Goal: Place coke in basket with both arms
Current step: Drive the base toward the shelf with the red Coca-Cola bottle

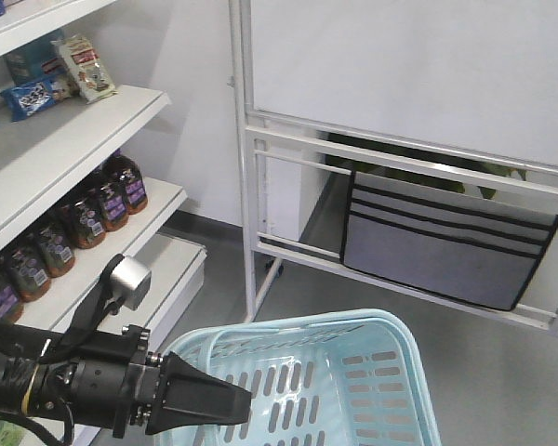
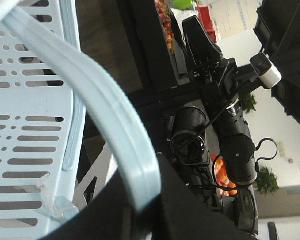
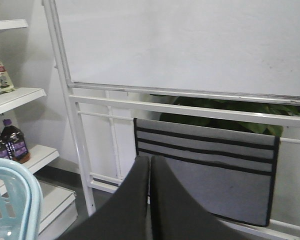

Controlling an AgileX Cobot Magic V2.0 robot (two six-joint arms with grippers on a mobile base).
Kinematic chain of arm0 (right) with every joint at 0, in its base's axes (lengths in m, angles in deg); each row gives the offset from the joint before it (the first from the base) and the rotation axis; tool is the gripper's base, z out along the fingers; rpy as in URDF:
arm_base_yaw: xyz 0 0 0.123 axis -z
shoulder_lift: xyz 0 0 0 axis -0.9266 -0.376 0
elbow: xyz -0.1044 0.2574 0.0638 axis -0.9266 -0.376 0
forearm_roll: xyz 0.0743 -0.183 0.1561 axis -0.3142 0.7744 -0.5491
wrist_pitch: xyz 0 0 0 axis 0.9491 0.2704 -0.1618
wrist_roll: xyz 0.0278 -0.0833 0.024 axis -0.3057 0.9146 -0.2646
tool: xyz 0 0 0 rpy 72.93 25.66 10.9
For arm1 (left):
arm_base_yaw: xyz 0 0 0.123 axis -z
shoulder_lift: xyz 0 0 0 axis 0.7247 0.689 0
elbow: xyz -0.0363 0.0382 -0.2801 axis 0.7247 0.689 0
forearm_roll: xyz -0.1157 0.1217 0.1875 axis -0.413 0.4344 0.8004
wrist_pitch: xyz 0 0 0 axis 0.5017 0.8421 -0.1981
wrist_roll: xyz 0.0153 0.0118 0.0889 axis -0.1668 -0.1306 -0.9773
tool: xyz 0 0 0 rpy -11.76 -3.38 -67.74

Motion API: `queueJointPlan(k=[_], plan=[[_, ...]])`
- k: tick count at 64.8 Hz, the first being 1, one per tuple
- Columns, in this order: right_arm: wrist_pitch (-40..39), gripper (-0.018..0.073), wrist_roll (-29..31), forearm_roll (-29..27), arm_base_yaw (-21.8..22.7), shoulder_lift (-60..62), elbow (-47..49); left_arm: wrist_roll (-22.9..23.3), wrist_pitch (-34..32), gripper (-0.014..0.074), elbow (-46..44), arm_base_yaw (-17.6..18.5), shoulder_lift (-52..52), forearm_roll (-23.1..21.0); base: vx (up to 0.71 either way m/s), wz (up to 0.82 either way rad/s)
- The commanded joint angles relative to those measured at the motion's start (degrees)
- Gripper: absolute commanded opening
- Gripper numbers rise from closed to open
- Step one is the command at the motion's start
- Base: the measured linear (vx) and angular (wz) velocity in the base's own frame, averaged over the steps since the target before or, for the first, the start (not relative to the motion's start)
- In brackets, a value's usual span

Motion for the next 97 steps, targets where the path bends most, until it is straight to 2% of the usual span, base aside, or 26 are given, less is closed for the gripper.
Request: queueJointPlan(k=[1, 97], plan=[[-4.4, -0.0004, 0.1, 0.6, -0.1, 1.0, -0.9, 0.1, -12.5, -0.0008, -1.3, 0.4, -1.8, -4.5, 0.06, 0.33], [-4.4, -0.0004, 0.1, 0.6, -0.1, 1.0, -0.9, 0.1, -12.5, -0.0008, -1.3, 0.4, -1.8, -4.5, 0.04, 0.4]])
